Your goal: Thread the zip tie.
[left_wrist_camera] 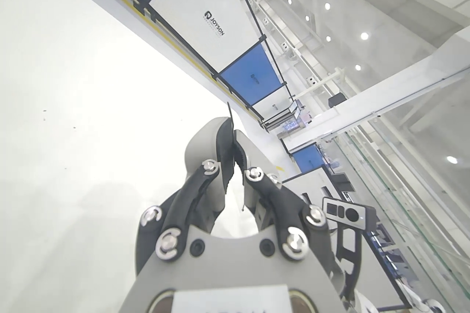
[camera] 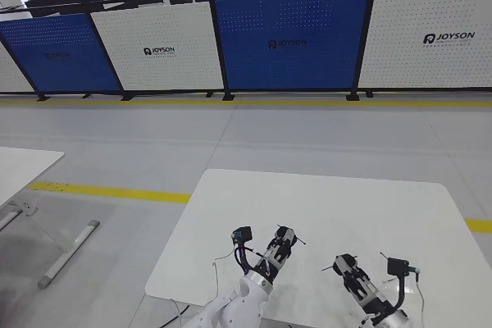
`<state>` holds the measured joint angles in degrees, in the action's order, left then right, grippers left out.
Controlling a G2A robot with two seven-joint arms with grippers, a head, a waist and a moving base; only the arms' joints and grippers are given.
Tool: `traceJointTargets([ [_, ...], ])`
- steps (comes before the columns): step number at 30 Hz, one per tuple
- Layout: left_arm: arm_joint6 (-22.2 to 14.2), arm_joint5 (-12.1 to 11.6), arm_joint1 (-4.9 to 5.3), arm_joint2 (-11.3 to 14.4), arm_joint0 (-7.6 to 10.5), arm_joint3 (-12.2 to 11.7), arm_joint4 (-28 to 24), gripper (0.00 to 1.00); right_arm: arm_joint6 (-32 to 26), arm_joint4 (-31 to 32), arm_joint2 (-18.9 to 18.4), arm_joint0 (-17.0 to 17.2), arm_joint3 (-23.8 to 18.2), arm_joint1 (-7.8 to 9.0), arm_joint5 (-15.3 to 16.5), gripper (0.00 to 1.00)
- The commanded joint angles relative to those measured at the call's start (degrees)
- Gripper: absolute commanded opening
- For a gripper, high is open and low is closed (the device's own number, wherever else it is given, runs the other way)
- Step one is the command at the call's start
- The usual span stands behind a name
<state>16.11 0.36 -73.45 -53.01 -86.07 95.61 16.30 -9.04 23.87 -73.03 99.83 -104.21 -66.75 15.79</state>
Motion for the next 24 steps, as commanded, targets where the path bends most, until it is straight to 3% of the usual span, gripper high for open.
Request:
traceJointTargets([
  [1,0.0,0.0,0.0,0.0,0.0,0.0,0.0,0.0,-0.06,-0.03,0.0,0.0,0.0,0.0,-0.01,0.0],
  [8,2.5,0.25,-0.56,-0.01,0.32,-0.14,-1.91,0.0,0.9,-0.05,-0.02,-0.08,-0.08,-0.06,0.03,0.0],
  [14,4.64,-0.08,-1.4,0.29,1.53,-1.36,-4.6,0.0,17.91,7.07,4.29,0.11,3.51,-1.31,3.65,0.0],
  [17,5.4,-0.01,-1.85,0.98,2.31,-2.16,-4.89,0.0,24.87,9.15,6.74,-0.84,5.41,-2.02,3.69,0.0],
  [24,5.65,0.54,-2.83,3.37,3.62,-4.3,-3.67,0.0,31.51,6.26,9.37,-2.89,7.97,-3.04,3.69,0.0],
])
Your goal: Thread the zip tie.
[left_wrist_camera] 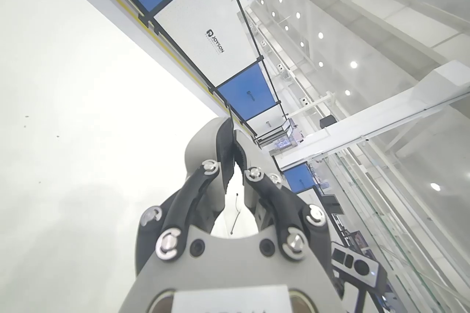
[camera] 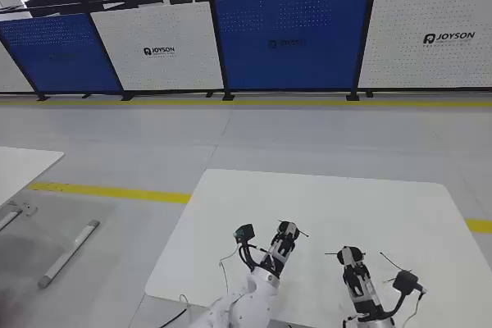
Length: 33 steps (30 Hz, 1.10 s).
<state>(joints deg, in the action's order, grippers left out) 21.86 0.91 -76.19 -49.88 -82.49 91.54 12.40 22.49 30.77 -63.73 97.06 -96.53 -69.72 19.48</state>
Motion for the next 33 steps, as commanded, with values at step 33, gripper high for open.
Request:
traceJointTargets([
  [33,1.1,-4.4,0.19,-0.86,-3.86,2.04,2.15,0.0,-2.87,-6.74,2.9,-4.55,3.69,-2.1,-2.66,0.0],
])
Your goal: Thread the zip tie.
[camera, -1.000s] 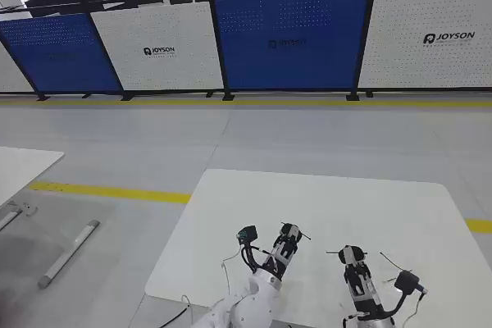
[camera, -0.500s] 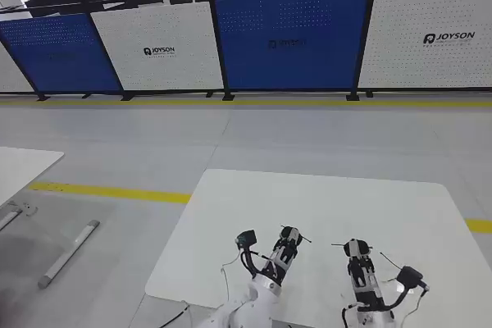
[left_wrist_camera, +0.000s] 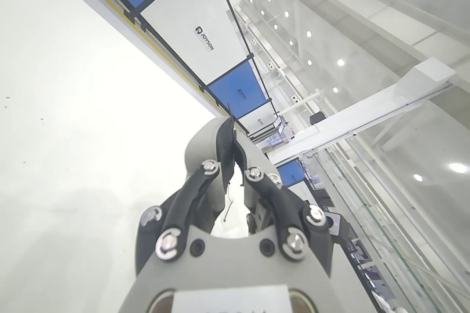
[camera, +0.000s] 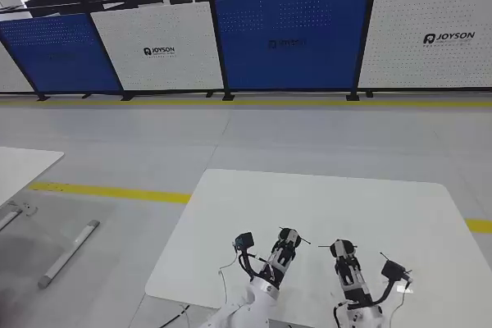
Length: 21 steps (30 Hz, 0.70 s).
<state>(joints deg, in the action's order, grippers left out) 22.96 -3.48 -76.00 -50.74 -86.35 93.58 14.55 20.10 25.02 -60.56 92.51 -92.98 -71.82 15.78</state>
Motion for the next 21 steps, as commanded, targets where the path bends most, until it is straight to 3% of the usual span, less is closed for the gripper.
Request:
traceJointTargets([
  [1,0.0,0.0,0.0,0.0,0.0,0.0,0.0,0.0,-0.75,-1.55,-0.54,-0.05,0.38,-0.01,1.75,0.0],
  [4,0.0,0.0,0.0,0.0,0.0,0.0,0.0,0.0,-2.66,-3.78,-0.59,-1.0,1.4,-0.22,3.12,0.0],
  [9,0.0,0.0,0.0,0.0,0.0,0.0,0.0,0.0,-3.33,-3.31,0.21,-2.49,2.63,-0.76,0.97,0.0],
  [21,0.0,0.0,0.0,0.0,0.0,0.0,0.0,0.0,-4.13,-3.16,0.12,-2.12,2.11,-0.89,0.79,0.0],
])
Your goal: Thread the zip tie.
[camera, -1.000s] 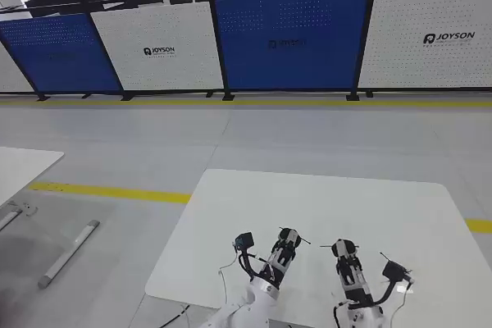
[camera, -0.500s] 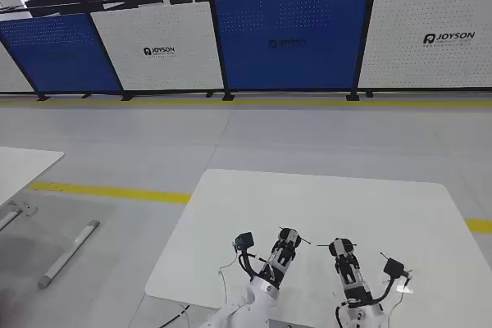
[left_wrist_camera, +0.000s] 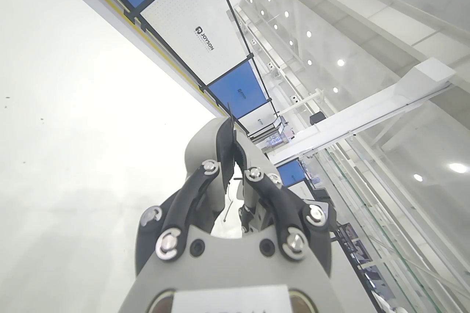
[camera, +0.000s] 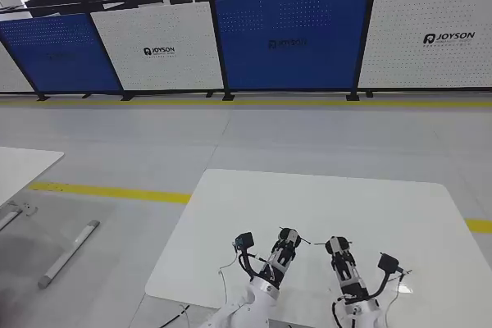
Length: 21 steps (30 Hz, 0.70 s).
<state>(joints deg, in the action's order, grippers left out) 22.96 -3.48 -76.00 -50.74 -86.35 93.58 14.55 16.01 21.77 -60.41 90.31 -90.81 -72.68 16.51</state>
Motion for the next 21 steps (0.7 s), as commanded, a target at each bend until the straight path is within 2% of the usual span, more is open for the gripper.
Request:
traceJointTargets([
  [1,0.0,0.0,0.0,0.0,0.0,0.0,0.0,0.0,-0.07,0.18,-0.06,0.16,-0.08,-0.08,0.11,0.0],
  [11,0.0,0.0,0.0,0.0,0.0,0.0,0.0,0.0,-1.01,-0.27,-0.29,-0.27,-0.06,-0.58,0.16,0.0],
  [21,0.0,0.0,0.0,0.0,0.0,0.0,0.0,0.0,-1.31,0.33,-0.08,-0.87,0.45,-1.2,-1.4,0.0],
])
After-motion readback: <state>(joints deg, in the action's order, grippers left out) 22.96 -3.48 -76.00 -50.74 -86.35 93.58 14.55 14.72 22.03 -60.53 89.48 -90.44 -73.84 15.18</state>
